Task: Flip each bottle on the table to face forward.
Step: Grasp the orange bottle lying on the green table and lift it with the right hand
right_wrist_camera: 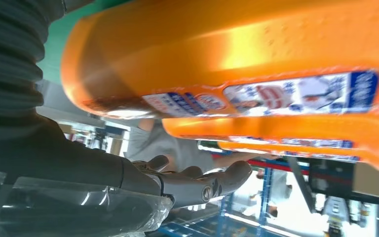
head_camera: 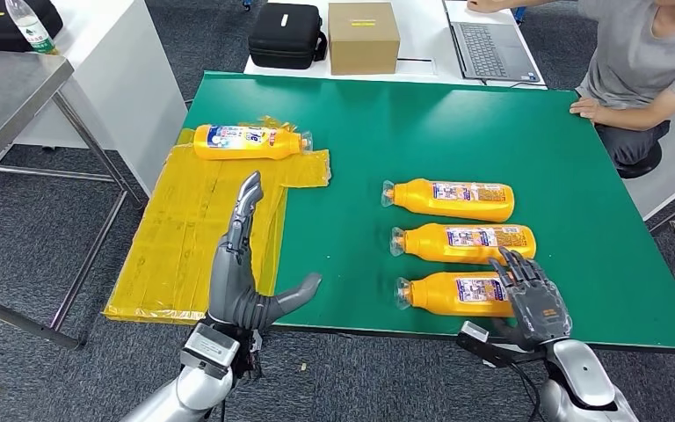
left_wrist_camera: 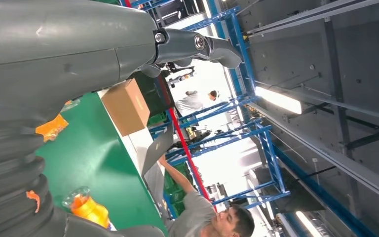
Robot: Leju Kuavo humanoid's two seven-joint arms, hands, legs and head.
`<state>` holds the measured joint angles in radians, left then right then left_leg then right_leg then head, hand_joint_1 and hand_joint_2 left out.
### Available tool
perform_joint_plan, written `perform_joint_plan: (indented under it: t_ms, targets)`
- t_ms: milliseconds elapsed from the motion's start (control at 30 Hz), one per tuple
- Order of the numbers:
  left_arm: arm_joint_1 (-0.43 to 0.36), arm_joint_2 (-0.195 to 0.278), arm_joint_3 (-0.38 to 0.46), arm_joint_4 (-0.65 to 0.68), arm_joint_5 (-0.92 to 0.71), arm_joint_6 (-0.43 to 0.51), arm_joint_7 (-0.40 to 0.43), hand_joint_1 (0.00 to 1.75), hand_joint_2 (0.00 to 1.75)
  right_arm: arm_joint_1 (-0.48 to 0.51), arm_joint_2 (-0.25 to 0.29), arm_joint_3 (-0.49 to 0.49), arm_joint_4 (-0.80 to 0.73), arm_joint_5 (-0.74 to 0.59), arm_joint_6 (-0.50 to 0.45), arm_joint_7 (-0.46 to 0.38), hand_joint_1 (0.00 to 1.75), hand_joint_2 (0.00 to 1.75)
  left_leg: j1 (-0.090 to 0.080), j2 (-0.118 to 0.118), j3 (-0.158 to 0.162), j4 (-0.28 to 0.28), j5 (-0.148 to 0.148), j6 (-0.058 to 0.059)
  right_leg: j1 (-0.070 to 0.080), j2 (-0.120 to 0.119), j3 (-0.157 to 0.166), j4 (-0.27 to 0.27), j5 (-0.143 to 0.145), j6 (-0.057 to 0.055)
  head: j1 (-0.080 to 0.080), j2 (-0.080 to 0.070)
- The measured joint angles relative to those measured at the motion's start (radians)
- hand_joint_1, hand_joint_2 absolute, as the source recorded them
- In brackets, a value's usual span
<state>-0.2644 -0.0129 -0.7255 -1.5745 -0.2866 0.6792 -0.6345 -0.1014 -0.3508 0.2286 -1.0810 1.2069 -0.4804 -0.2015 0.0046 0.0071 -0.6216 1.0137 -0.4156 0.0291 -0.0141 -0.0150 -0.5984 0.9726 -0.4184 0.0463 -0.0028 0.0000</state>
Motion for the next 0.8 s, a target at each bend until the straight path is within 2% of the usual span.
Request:
perform_joint_plan:
  t_ms: [500,533,633,700,800]
  targets:
    - [-0.019,-0.006,-0.007,0.020,0.033,0.006,-0.019,0.00,1.75,-0.063,-0.002,0.049,0.101,-0.022,0.002,-0.019,0.01,1.75,0.000,0.001,0.002,0.000,0.000,0.000,0.000,0.001,0.001,0.000,0.000,0.000,0.000,0.000]
    - [-0.020,-0.006,-0.008,0.021,0.038,0.007,-0.020,0.00,1.75,-0.064,-0.003,0.051,0.101,-0.022,0.010,-0.018,0.35,1.75,0.000,0.001,0.002,0.000,0.000,0.000,0.000,0.001,0.001,0.000,0.000,0.000,0.000,0.000]
    - [-0.021,-0.006,-0.012,0.024,0.046,0.009,-0.023,0.00,1.75,-0.066,-0.008,0.057,0.102,-0.028,0.043,-0.010,1.61,1.75,0.000,0.001,0.003,0.000,0.000,0.000,0.000,0.001,0.002,0.000,0.000,0.000,0.000,0.000]
    - [-0.022,-0.006,-0.014,0.025,0.051,0.010,-0.026,0.00,1.75,-0.067,-0.012,0.061,0.102,-0.039,0.069,-0.011,1.74,1.75,0.000,0.001,0.003,0.000,0.000,0.000,0.000,0.002,0.002,0.000,0.001,0.000,0.000,0.000]
    - [-0.025,-0.006,-0.017,0.027,0.055,0.012,-0.029,0.00,1.75,-0.068,-0.018,0.068,0.102,-0.054,0.094,-0.027,1.75,1.75,0.000,0.001,0.003,0.000,0.000,0.000,0.000,0.002,0.002,0.000,0.001,-0.001,0.000,0.000]
